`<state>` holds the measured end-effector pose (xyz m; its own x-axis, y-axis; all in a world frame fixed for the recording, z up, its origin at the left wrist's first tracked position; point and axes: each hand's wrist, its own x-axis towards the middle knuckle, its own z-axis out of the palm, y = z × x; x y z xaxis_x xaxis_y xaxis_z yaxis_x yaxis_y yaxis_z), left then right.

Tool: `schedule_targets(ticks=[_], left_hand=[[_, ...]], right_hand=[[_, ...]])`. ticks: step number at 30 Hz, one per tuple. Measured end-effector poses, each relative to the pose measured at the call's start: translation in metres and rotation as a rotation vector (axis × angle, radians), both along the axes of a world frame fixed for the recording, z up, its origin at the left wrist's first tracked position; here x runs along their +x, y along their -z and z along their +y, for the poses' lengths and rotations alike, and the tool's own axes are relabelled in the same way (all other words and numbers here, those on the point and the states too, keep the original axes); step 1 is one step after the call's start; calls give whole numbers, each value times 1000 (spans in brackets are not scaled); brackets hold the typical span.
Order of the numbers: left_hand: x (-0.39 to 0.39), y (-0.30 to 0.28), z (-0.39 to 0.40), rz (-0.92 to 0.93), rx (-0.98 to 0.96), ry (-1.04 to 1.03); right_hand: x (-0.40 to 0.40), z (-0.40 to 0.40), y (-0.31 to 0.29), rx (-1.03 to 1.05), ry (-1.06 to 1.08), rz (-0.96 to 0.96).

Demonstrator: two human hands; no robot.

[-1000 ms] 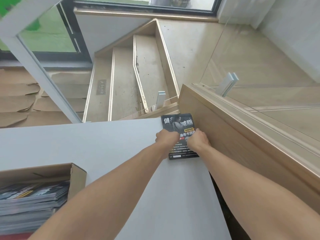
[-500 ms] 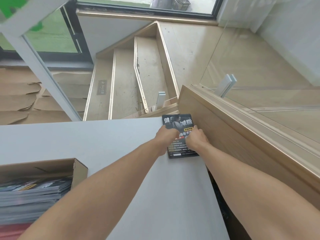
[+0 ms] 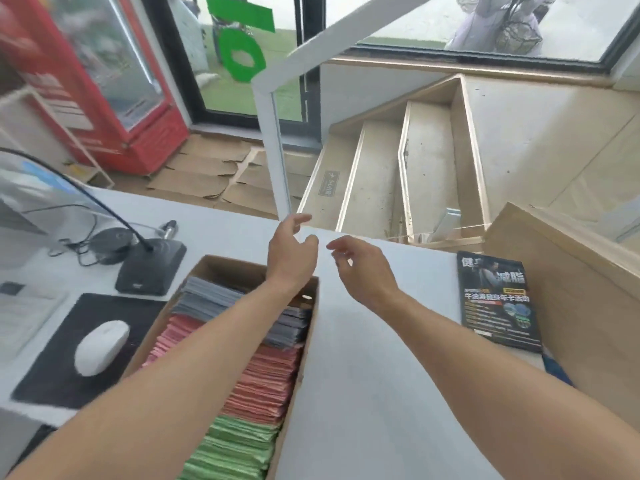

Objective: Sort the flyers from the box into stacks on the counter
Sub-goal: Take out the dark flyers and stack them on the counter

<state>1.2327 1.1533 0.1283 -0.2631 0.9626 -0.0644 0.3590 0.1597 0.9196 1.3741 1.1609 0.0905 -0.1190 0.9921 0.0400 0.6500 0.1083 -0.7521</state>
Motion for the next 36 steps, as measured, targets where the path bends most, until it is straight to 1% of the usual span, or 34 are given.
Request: schedule_targets(ticks=[2,3,6,8,9,12,15,22,27,33,36], left_hand=[[-49,2,-13,143,28,-57],[-72,5,-19,224,39,-77],[-126,19,-36,463,45,-56],[-147,32,-46,570,45,0],[-152,38,-50,597,45,26],[-156,49,-54,596,62,52],[-157,55,-56,587,73,17],[-161,65,-58,583,75,23],[-162,65,-60,592,95,27],[-162,64,-61,583,114,28],[-162,65,-62,587,122,32]], right_hand=[[-40,-8,-7,5,-141,52],[-57,-12,-11,-21,-223,44],[-95,-20,-19,-160,-455,-107],[-108,-21,-19,-244,-539,-194],[-111,-20,-18,-273,-551,-208],[-111,-13,-18,-337,-551,-179],[-113,-9,-21,-384,-540,-181],[-117,-3,-24,-515,-451,-153],[-115,0,-26,-645,-374,-76],[-118,1,-25,-660,-331,-103],[-118,0,-25,-673,-318,-86]])
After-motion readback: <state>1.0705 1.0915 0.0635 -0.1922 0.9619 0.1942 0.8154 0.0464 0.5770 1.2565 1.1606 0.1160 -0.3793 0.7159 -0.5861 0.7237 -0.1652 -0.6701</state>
